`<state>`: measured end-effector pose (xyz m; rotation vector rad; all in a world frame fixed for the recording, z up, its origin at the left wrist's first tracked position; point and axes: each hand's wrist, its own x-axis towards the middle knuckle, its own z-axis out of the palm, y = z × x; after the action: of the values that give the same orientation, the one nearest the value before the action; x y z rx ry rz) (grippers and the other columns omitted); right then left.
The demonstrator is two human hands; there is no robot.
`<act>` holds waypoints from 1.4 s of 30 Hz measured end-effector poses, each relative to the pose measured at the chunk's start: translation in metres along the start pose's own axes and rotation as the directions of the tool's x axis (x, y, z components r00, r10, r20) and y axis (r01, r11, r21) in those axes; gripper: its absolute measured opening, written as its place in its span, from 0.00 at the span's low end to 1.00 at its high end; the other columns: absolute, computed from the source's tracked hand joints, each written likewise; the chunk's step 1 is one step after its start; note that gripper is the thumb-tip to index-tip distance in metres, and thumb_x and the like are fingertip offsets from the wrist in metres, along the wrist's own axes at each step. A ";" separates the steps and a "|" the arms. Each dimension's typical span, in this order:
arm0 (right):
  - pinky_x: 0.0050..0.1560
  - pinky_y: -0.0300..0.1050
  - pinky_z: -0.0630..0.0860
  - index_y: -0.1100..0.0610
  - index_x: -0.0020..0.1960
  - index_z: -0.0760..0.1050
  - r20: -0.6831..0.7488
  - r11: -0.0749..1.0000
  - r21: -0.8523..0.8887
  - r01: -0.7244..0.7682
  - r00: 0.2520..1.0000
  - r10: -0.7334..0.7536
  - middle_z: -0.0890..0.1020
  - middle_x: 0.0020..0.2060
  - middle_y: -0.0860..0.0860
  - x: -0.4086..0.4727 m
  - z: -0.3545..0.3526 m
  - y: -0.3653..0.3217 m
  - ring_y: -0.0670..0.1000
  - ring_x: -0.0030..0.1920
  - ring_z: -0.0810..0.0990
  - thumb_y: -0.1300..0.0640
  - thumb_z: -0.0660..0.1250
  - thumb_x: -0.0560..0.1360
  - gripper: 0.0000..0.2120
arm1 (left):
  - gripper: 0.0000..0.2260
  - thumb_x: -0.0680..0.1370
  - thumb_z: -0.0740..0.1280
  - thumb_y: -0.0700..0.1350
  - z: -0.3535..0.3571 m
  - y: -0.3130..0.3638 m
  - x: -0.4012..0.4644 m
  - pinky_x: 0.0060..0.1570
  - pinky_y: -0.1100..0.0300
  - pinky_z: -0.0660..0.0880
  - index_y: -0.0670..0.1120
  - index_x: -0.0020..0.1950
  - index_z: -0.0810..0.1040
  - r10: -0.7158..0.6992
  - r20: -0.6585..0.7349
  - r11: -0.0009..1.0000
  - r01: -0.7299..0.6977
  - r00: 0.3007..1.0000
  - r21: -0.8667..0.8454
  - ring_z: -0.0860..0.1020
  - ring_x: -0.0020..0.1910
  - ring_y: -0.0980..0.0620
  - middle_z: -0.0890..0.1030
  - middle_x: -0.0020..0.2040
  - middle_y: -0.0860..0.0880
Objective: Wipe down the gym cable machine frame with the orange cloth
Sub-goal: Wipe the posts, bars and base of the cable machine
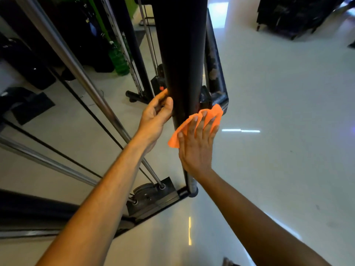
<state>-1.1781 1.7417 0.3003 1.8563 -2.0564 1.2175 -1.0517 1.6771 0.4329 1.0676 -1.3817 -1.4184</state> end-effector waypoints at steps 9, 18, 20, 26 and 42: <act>0.81 0.78 0.50 0.49 0.85 0.26 -0.024 0.993 0.051 0.102 0.995 -0.101 0.32 0.86 0.56 -0.044 0.062 0.057 0.75 0.84 0.47 0.47 0.69 0.86 0.52 | 0.27 0.83 0.70 0.52 -0.001 -0.054 0.019 0.75 0.48 0.75 0.46 0.80 0.72 0.090 -0.005 0.996 -0.090 0.996 0.000 0.78 0.73 0.53 0.82 0.72 0.51; 0.82 0.78 0.49 0.51 0.86 0.28 -0.137 0.989 0.077 0.129 0.984 -0.117 0.32 0.86 0.55 -0.037 0.078 0.060 0.74 0.85 0.43 0.43 0.64 0.88 0.48 | 0.34 0.78 0.74 0.64 0.005 -0.115 0.012 0.76 0.46 0.73 0.51 0.80 0.73 0.063 -0.009 0.998 -0.063 0.998 -0.027 0.75 0.76 0.52 0.79 0.75 0.50; 0.80 0.78 0.54 0.49 0.86 0.28 -0.045 0.983 0.060 0.174 0.984 -0.171 0.35 0.86 0.57 -0.066 0.093 0.088 0.72 0.85 0.44 0.46 0.65 0.88 0.48 | 0.33 0.79 0.72 0.63 0.007 -0.118 0.012 0.77 0.46 0.73 0.50 0.80 0.73 0.102 -0.016 0.995 -0.102 0.995 -0.017 0.76 0.75 0.52 0.80 0.74 0.49; 0.84 0.73 0.47 0.58 0.87 0.41 -0.144 0.978 0.164 0.126 0.984 -0.103 0.36 0.86 0.58 -0.043 0.087 0.065 0.69 0.86 0.37 0.46 0.58 0.90 0.37 | 0.35 0.78 0.75 0.60 0.009 -0.137 0.015 0.78 0.47 0.70 0.42 0.78 0.72 0.138 -0.053 0.989 -0.140 0.989 -0.040 0.75 0.77 0.45 0.77 0.75 0.42; 0.85 0.67 0.55 0.52 0.88 0.41 -0.336 0.918 0.218 0.332 0.908 -0.249 0.40 0.88 0.56 -0.108 0.204 0.151 0.60 0.88 0.40 0.44 0.59 0.89 0.37 | 0.13 0.84 0.72 0.52 0.001 -0.268 0.031 0.57 0.59 0.78 0.55 0.68 0.79 0.421 -0.052 0.906 -0.416 0.906 0.075 0.82 0.61 0.58 0.84 0.60 0.55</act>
<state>-1.1997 1.6900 0.0298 1.8553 -1.4501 1.6377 -1.0649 1.6513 0.1647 0.7851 -1.5062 -1.0205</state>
